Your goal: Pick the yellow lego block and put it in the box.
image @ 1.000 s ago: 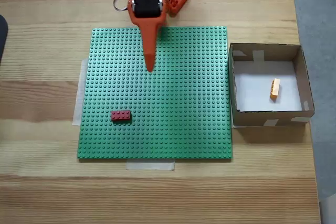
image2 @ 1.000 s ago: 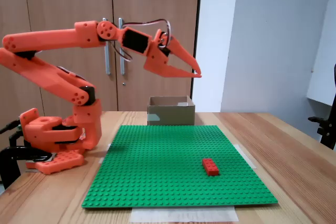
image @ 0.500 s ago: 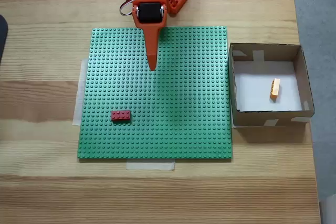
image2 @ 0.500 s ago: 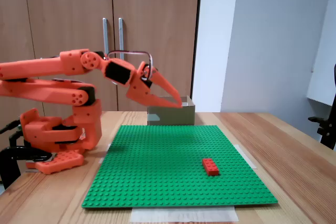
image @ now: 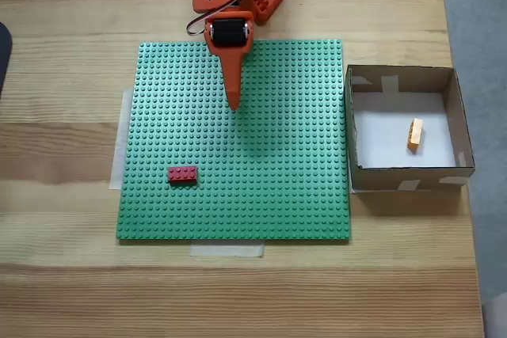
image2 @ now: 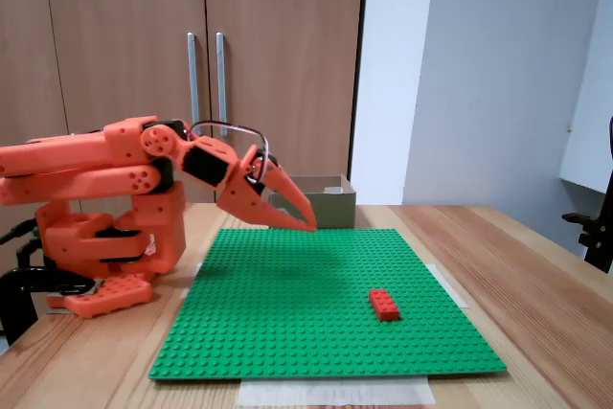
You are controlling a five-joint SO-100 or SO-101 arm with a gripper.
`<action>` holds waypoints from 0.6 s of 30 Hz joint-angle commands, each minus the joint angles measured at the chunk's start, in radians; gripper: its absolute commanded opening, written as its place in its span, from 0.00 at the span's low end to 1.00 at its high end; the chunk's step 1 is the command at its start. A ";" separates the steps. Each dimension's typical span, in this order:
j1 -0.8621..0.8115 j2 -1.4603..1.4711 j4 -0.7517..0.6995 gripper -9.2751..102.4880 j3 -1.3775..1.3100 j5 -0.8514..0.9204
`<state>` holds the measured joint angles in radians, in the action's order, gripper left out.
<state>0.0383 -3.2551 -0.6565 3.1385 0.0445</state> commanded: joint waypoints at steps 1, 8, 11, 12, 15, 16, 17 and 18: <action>-0.006 -0.008 -0.034 0.07 0.043 -0.009; -0.002 -0.008 -0.094 0.07 0.048 -0.005; -0.003 -0.009 -0.106 0.07 0.049 -0.003; -0.003 -0.009 -0.117 0.07 0.049 -0.002; -0.005 -0.009 -0.121 0.07 0.049 -0.003; -0.005 -0.009 -0.121 0.07 0.049 -0.003; -0.005 -0.009 -0.121 0.07 0.049 -0.003; -0.005 -0.009 -0.121 0.07 0.049 -0.003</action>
